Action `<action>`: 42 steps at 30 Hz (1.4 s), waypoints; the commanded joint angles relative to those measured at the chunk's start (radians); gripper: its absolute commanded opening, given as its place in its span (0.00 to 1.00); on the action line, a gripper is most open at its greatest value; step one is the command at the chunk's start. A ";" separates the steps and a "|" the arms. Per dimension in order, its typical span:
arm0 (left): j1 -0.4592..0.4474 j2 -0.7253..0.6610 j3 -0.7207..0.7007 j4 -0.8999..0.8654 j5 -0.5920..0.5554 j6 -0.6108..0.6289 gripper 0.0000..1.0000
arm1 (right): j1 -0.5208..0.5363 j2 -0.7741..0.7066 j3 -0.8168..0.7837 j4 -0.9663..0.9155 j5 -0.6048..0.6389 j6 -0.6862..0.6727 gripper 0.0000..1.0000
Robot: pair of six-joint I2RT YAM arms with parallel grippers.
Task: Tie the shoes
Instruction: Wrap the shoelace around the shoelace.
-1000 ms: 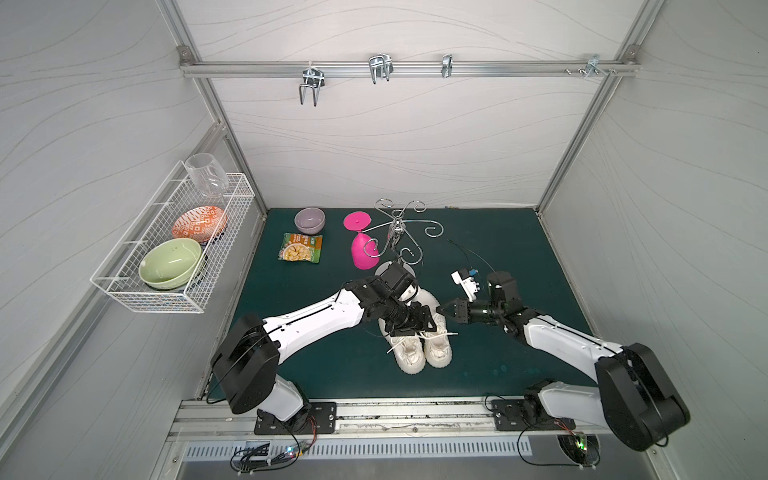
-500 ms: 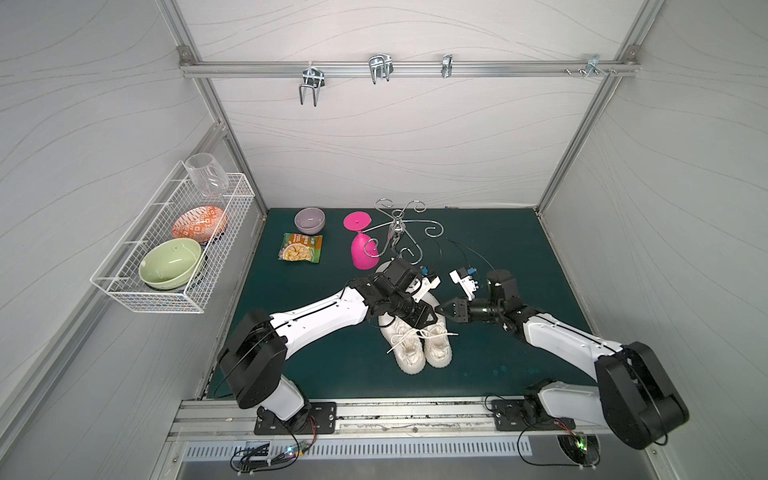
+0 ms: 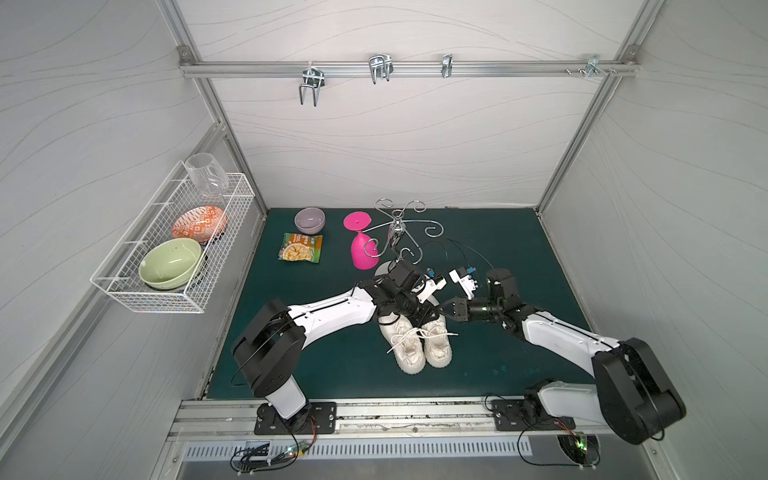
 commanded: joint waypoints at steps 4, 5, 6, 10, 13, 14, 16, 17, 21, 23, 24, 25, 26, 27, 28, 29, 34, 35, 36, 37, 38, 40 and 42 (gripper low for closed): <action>0.003 0.027 -0.017 0.130 0.015 -0.026 0.02 | 0.005 0.002 0.024 -0.003 -0.026 -0.004 0.00; 0.003 0.027 -0.023 0.137 0.009 -0.026 0.00 | 0.006 -0.006 0.029 -0.018 -0.023 -0.009 0.00; 0.003 0.024 -0.031 0.144 0.001 -0.027 0.00 | 0.006 -0.020 0.034 -0.043 -0.013 -0.015 0.08; 0.005 0.009 -0.058 0.162 -0.016 -0.036 0.00 | 0.012 -0.140 0.028 -0.186 0.102 -0.082 0.42; 0.009 0.014 -0.062 0.159 -0.013 -0.046 0.00 | 0.093 -0.305 0.002 -0.314 0.316 -0.173 0.40; 0.012 0.016 -0.065 0.160 -0.011 -0.051 0.00 | 0.154 -0.357 -0.008 -0.353 0.422 -0.210 0.36; 0.019 0.016 -0.070 0.171 -0.003 -0.067 0.00 | 0.277 -0.436 -0.028 -0.401 0.610 -0.259 0.28; 0.024 0.016 -0.071 0.177 0.007 -0.077 0.00 | 0.332 -0.468 -0.039 -0.413 0.686 -0.278 0.27; 0.046 0.035 -0.068 0.188 0.062 -0.108 0.00 | 0.520 -0.486 -0.050 -0.431 0.911 -0.354 0.22; 0.049 0.038 -0.068 0.187 0.071 -0.111 0.00 | 0.610 -0.436 -0.026 -0.438 1.014 -0.392 0.21; 0.052 0.040 -0.070 0.187 0.071 -0.116 0.00 | 0.662 -0.396 -0.010 -0.438 1.076 -0.415 0.21; 0.056 0.039 -0.071 0.189 0.076 -0.117 0.00 | 0.702 -0.359 0.006 -0.437 1.127 -0.432 0.20; 0.061 0.041 -0.072 0.191 0.081 -0.121 0.00 | 0.739 -0.322 0.022 -0.432 1.178 -0.450 0.19; 0.063 0.041 -0.075 0.196 0.086 -0.126 0.00 | 0.768 -0.287 0.034 -0.420 1.215 -0.463 0.19; 0.065 0.042 -0.076 0.199 0.090 -0.129 0.00 | 0.784 -0.265 0.043 -0.409 1.241 -0.474 0.19; 0.068 0.043 -0.075 0.200 0.092 -0.130 0.00 | 0.799 -0.241 0.052 -0.394 1.262 -0.487 0.19; 0.067 0.051 -0.071 0.202 0.102 -0.136 0.00 | 0.839 -0.158 0.081 -0.354 1.316 -0.543 0.23; 0.068 0.051 -0.071 0.203 0.101 -0.136 0.00 | 0.841 -0.145 0.085 -0.348 1.313 -0.551 0.24; 0.068 0.050 -0.071 0.202 0.102 -0.136 0.00 | 0.843 -0.138 0.089 -0.343 1.310 -0.559 0.24; 0.068 0.051 -0.071 0.200 0.102 -0.136 0.00 | 0.843 -0.127 0.091 -0.337 1.302 -0.568 0.24; 0.068 0.051 -0.071 0.198 0.101 -0.136 0.00 | 0.843 -0.118 0.094 -0.334 1.296 -0.569 0.24; 0.068 0.051 -0.070 0.198 0.099 -0.138 0.00 | 0.845 -0.099 0.103 -0.330 1.295 -0.605 0.25; 0.069 0.053 -0.069 0.197 0.099 -0.139 0.00 | 0.844 -0.078 0.112 -0.328 1.299 -0.619 0.26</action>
